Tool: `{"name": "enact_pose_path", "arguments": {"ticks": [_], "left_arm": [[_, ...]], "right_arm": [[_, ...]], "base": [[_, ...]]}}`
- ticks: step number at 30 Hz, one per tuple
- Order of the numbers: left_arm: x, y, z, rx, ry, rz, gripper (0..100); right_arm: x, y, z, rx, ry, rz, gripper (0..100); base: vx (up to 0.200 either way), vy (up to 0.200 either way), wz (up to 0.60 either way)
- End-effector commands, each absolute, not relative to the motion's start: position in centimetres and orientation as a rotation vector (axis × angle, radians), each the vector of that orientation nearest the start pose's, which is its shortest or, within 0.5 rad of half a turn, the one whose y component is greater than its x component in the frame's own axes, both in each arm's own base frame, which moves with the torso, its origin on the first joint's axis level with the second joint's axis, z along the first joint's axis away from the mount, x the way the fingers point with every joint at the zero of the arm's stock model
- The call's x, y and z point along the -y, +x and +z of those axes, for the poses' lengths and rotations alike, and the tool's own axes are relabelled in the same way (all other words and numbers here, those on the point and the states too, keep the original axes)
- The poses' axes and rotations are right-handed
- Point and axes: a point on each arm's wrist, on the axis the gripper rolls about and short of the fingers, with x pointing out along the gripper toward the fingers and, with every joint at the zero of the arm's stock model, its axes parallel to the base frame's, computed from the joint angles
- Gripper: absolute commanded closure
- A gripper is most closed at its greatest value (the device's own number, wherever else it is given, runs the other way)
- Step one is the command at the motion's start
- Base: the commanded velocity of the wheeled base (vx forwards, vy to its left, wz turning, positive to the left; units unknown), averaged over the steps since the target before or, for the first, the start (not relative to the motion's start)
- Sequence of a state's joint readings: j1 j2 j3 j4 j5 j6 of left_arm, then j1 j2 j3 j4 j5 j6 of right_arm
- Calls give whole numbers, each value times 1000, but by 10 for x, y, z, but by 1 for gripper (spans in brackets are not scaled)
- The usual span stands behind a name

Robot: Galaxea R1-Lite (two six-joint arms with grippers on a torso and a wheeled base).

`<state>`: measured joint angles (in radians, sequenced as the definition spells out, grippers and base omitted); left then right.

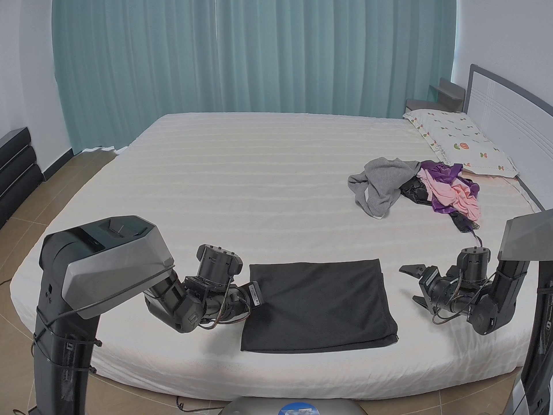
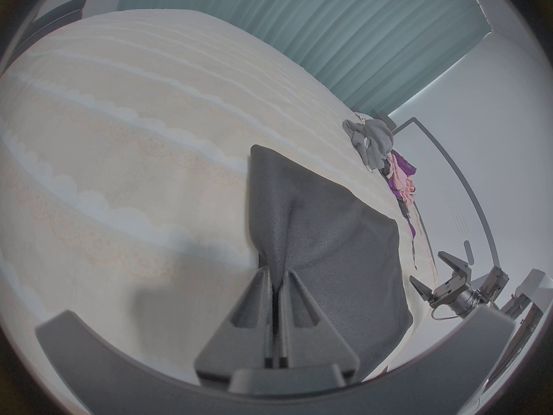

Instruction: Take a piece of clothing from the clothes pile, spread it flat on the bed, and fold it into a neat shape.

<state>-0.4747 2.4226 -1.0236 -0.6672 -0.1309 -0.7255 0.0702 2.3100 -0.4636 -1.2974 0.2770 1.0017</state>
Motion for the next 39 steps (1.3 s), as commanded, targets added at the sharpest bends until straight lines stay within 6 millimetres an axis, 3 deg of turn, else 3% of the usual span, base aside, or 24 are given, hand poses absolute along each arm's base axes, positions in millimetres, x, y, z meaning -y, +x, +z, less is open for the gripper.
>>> {"name": "enact_pose_path", "arguments": {"ticks": [1, 26, 39], "left_arm": [[188, 359, -29, -901, -554, -280, 100], [182, 355, -18, -900, -633, -238, 100], [180, 356, -14, -897, -680, -217, 100]], "right_arm": [[-28, 313, -21, -676, 1022, 35, 0], [-29, 311, -23, -686, 1015, 33, 0], [-30, 311, -23, -687, 1015, 34, 0]], "base": [[0, 0, 0], [0, 0, 0], [0, 200, 0]]}}
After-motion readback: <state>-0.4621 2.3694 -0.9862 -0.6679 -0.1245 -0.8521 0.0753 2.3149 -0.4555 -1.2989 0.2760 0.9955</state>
